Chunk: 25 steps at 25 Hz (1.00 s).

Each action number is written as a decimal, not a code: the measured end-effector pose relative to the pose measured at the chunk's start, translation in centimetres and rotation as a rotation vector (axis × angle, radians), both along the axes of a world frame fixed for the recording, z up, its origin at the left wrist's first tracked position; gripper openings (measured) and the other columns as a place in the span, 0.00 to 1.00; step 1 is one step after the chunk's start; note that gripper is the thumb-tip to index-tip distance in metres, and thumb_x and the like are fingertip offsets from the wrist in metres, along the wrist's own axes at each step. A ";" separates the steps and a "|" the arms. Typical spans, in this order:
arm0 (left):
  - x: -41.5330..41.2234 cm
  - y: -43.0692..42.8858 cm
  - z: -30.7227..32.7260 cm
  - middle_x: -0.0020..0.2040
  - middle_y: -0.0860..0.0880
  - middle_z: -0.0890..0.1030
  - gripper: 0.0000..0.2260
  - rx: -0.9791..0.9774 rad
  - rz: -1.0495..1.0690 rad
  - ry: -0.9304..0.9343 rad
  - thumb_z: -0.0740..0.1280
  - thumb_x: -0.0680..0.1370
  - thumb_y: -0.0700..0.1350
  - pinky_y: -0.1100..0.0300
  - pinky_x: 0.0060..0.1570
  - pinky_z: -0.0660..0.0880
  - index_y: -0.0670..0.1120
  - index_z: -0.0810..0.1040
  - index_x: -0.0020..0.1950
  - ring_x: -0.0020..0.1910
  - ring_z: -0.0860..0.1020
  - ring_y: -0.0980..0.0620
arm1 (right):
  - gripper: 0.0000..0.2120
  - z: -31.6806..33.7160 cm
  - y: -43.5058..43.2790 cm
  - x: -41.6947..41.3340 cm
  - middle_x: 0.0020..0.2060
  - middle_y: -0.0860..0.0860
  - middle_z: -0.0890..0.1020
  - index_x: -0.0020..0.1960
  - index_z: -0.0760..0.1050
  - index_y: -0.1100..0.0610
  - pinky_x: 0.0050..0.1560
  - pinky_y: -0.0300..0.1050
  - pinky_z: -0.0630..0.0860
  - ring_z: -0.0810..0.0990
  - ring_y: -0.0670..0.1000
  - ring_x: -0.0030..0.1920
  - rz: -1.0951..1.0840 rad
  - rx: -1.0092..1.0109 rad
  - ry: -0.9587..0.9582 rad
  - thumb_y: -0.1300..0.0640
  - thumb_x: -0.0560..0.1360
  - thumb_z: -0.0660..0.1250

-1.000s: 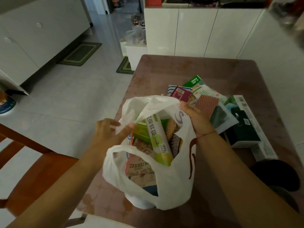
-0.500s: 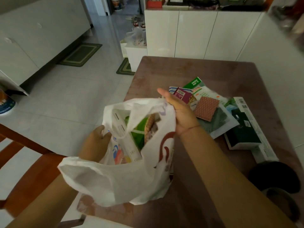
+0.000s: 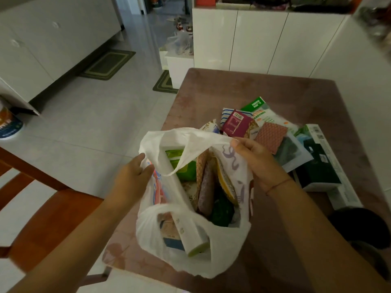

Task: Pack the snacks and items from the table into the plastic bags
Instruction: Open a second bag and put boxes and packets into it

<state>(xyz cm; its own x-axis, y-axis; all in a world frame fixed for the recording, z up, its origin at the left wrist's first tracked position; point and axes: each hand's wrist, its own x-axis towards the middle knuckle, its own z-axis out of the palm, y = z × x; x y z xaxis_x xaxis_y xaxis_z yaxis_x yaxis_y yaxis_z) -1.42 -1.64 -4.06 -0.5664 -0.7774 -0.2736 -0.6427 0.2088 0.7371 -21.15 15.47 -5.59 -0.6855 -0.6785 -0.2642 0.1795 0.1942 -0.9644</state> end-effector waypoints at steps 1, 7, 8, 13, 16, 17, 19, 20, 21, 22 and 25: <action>0.1 0.2 0.1 0.44 0.50 0.79 0.09 0.016 -0.003 0.014 0.59 0.81 0.44 0.62 0.33 0.74 0.50 0.72 0.60 0.35 0.77 0.55 | 0.26 0.8 0.3 0.1 0.57 0.51 0.79 0.62 0.73 0.53 0.60 0.53 0.76 0.77 0.54 0.59 0.072 0.048 0.120 0.44 0.68 0.71; -0.2 0.4 0.6 0.55 0.45 0.80 0.14 0.011 0.002 0.035 0.60 0.80 0.45 0.48 0.49 0.78 0.48 0.71 0.66 0.47 0.81 0.43 | 0.45 3.0 -6.0 -1.3 0.68 0.56 0.68 0.75 0.51 0.48 0.63 0.58 0.65 0.67 0.61 0.68 0.401 0.745 1.211 0.46 0.66 0.74; -0.1 0.3 0.8 0.56 0.45 0.80 0.15 0.000 0.010 0.050 0.60 0.80 0.45 0.48 0.50 0.78 0.48 0.70 0.67 0.48 0.81 0.43 | 0.32 3.3 -7.6 -2.0 0.62 0.57 0.74 0.69 0.63 0.51 0.56 0.53 0.69 0.72 0.62 0.64 0.452 0.729 1.212 0.49 0.69 0.70; 0.8 -1.0 2.0 0.53 0.49 0.77 0.20 -0.038 0.106 0.163 0.60 0.80 0.44 0.57 0.44 0.75 0.48 0.64 0.72 0.44 0.78 0.48 | 0.12 5.1 -11.1 -4.9 0.36 0.60 0.79 0.33 0.73 0.57 0.37 0.43 0.67 0.77 0.56 0.40 0.087 0.250 0.872 0.63 0.74 0.59; 0.8 -0.3 1.9 0.51 0.50 0.82 0.15 0.057 -0.022 0.136 0.62 0.79 0.47 0.49 0.46 0.81 0.52 0.68 0.66 0.42 0.83 0.48 | 0.18 2.9 -10.9 -5.6 0.25 0.52 0.68 0.26 0.64 0.54 0.33 0.43 0.63 0.70 0.53 0.35 0.023 0.338 0.792 0.63 0.73 0.61; 0.7 0.1 1.8 0.49 0.51 0.83 0.14 0.079 -0.064 0.142 0.62 0.79 0.47 0.48 0.44 0.82 0.52 0.70 0.64 0.40 0.85 0.50 | 0.19 2.5 -10.5 -5.6 0.24 0.51 0.65 0.25 0.61 0.53 0.34 0.43 0.62 0.68 0.52 0.34 0.008 0.350 0.756 0.63 0.73 0.61; 0.4 0.4 1.6 0.47 0.53 0.84 0.13 0.088 -0.109 0.159 0.63 0.79 0.47 0.51 0.40 0.83 0.54 0.72 0.63 0.39 0.85 0.54 | 0.18 2.5 -9.8 -6.1 0.25 0.51 0.65 0.26 0.62 0.53 0.35 0.44 0.61 0.67 0.51 0.33 -0.022 0.291 0.765 0.61 0.72 0.63; 0.2 0.5 1.5 0.46 0.54 0.84 0.13 0.088 -0.116 0.166 0.63 0.79 0.46 0.53 0.40 0.83 0.55 0.72 0.62 0.39 0.85 0.56 | 0.14 2.8 -9.5 -6.3 0.28 0.52 0.71 0.29 0.68 0.53 0.35 0.43 0.64 0.69 0.51 0.34 -0.017 0.240 0.795 0.59 0.72 0.64; 0.0 0.5 1.5 0.46 0.55 0.83 0.13 0.091 -0.111 0.165 0.63 0.79 0.46 0.54 0.40 0.82 0.56 0.71 0.62 0.38 0.84 0.57 | 0.07 3.2 -9.3 -6.2 0.33 0.52 0.77 0.34 0.75 0.53 0.37 0.42 0.69 0.73 0.50 0.37 0.012 0.178 0.808 0.57 0.72 0.66; -0.2 0.5 1.5 0.46 0.56 0.83 0.14 0.098 -0.103 0.164 0.63 0.79 0.45 0.55 0.40 0.82 0.57 0.70 0.63 0.38 0.85 0.57 | 0.02 3.8 -9.3 -6.0 0.39 0.52 0.81 0.41 0.79 0.53 0.40 0.41 0.73 0.77 0.49 0.40 0.066 0.115 0.790 0.56 0.71 0.68; -0.8 0.6 1.4 0.49 0.50 0.84 0.18 0.124 -0.082 0.133 0.62 0.79 0.46 0.49 0.44 0.82 0.52 0.68 0.69 0.42 0.85 0.51 | 0.14 6.7 -10.9 -6.3 0.28 0.50 0.74 0.30 0.72 0.51 0.32 0.36 0.67 0.70 0.45 0.31 0.118 0.049 0.761 0.63 0.71 0.66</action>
